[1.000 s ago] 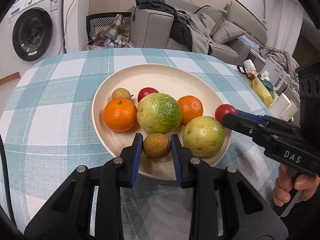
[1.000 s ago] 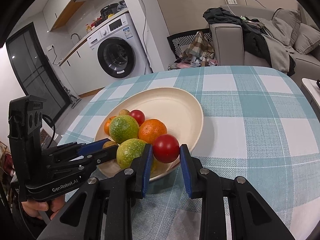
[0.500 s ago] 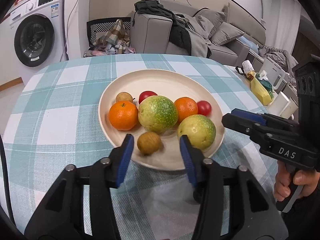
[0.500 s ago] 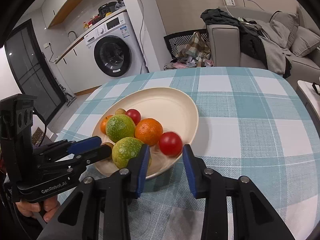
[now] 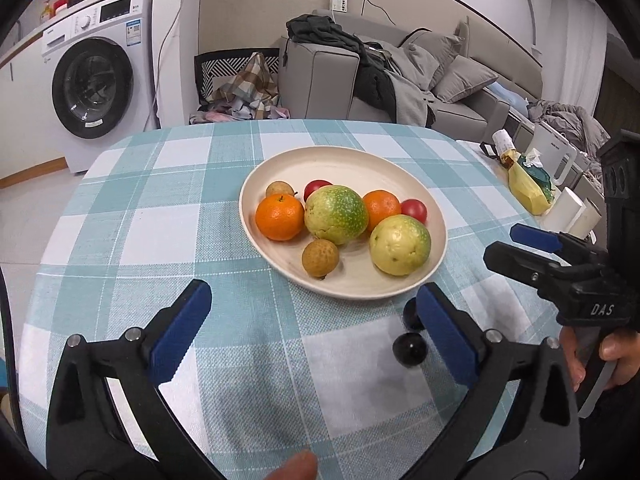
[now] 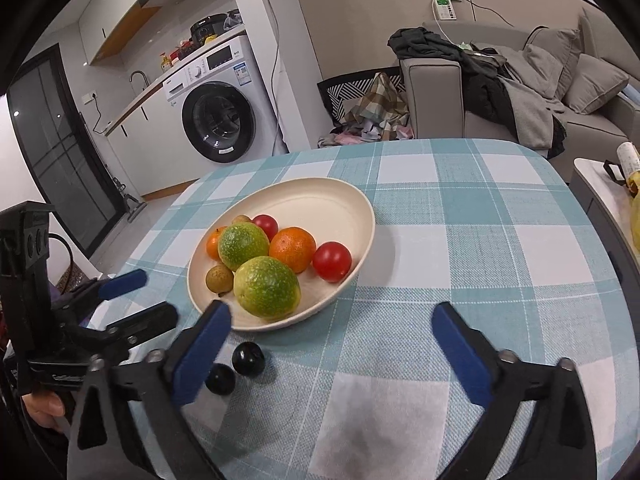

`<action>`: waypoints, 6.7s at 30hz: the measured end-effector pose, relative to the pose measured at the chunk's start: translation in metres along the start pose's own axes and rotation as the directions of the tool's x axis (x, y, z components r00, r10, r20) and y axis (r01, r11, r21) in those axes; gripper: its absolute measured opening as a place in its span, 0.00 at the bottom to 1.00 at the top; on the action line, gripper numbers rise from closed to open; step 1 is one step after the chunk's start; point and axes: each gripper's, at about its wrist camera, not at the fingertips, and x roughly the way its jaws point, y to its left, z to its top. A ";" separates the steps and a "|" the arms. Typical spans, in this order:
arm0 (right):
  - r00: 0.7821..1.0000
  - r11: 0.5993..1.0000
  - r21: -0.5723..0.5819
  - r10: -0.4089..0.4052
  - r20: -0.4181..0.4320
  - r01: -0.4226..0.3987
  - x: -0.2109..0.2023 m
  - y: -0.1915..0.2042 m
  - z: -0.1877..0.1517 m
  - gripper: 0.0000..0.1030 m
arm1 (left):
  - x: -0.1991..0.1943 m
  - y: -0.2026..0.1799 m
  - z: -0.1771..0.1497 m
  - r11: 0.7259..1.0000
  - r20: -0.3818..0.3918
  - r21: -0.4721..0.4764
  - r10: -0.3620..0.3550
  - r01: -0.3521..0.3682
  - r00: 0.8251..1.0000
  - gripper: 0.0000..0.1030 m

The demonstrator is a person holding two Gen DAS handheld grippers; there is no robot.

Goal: Organize fruits
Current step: 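Withdraw both open tools from the plate toward the two dark plums, then grasp one dark plum with left tool while right tool grasps the other plum, then set the plum on the plate with left tool while right tool sets its plum there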

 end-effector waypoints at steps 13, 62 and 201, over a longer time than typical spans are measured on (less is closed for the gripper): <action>0.998 1.000 -0.001 0.013 -0.062 -0.013 0.000 0.003 -0.018 1.00 | -0.007 -0.011 -0.024 1.000 -0.045 0.010 -0.016 0.017 0.999 0.99; 0.992 1.000 -0.015 0.013 -0.126 -0.015 0.010 -0.002 -0.032 1.00 | 0.029 -0.052 -0.038 0.977 -0.158 0.103 -0.168 0.186 0.973 0.21; 0.998 0.996 -0.059 0.069 0.014 -0.068 0.001 0.003 0.005 0.99 | 0.006 -0.015 0.017 0.999 0.040 0.007 -0.054 0.053 0.998 0.85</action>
